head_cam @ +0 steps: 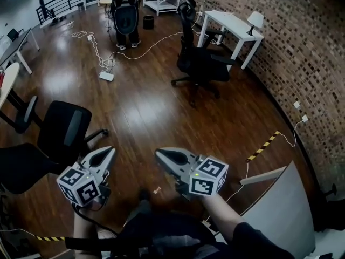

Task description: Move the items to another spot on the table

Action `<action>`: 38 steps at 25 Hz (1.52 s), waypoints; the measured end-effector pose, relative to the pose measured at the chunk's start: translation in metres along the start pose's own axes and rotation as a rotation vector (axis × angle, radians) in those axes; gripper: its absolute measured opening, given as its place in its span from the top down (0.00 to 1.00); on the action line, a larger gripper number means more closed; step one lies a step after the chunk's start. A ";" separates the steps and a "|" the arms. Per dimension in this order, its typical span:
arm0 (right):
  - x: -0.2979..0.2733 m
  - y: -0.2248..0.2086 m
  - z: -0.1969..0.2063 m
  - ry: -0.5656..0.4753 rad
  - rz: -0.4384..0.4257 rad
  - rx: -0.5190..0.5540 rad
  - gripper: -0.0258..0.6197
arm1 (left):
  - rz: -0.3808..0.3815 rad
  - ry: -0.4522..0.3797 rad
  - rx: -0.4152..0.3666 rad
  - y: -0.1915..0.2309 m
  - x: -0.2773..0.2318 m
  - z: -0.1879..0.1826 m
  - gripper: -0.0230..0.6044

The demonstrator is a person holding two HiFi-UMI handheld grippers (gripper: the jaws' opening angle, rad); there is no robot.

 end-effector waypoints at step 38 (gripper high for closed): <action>0.113 -0.228 -0.078 -0.354 0.420 -0.059 0.98 | 0.705 0.231 -0.040 -0.079 -0.423 -0.024 0.96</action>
Point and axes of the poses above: the fingertips, and each gripper's own axes: x backward along the fingers, y to its left, z out of its underside, the point moved 10 cm from there along x, backward along the fingers, and after that the axes turned 10 degrees about -y, right-handed, at the moved point
